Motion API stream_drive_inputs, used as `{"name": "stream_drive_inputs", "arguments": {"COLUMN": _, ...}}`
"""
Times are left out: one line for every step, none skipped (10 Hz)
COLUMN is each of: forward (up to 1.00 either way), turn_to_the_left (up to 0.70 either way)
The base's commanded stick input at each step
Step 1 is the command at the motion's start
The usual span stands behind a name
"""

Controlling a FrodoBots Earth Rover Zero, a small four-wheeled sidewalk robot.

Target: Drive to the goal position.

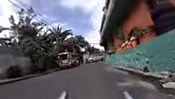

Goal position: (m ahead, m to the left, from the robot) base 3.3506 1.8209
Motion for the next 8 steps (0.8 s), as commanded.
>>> {"name": "stream_drive_inputs", "arguments": {"forward": 0.7, "turn_to_the_left": 0.0}}
{"name": "stream_drive_inputs", "arguments": {"forward": 0.7, "turn_to_the_left": 0.0}}
{"name": "stream_drive_inputs", "arguments": {"forward": 0.7, "turn_to_the_left": 0.0}}
{"name": "stream_drive_inputs", "arguments": {"forward": 0.7, "turn_to_the_left": 0.0}}
{"name": "stream_drive_inputs", "arguments": {"forward": 0.7, "turn_to_the_left": 0.0}}
{"name": "stream_drive_inputs", "arguments": {"forward": 0.7, "turn_to_the_left": 0.0}}
{"name": "stream_drive_inputs", "arguments": {"forward": 0.7, "turn_to_the_left": 0.0}}
{"name": "stream_drive_inputs", "arguments": {"forward": 0.7, "turn_to_the_left": 0.0}}
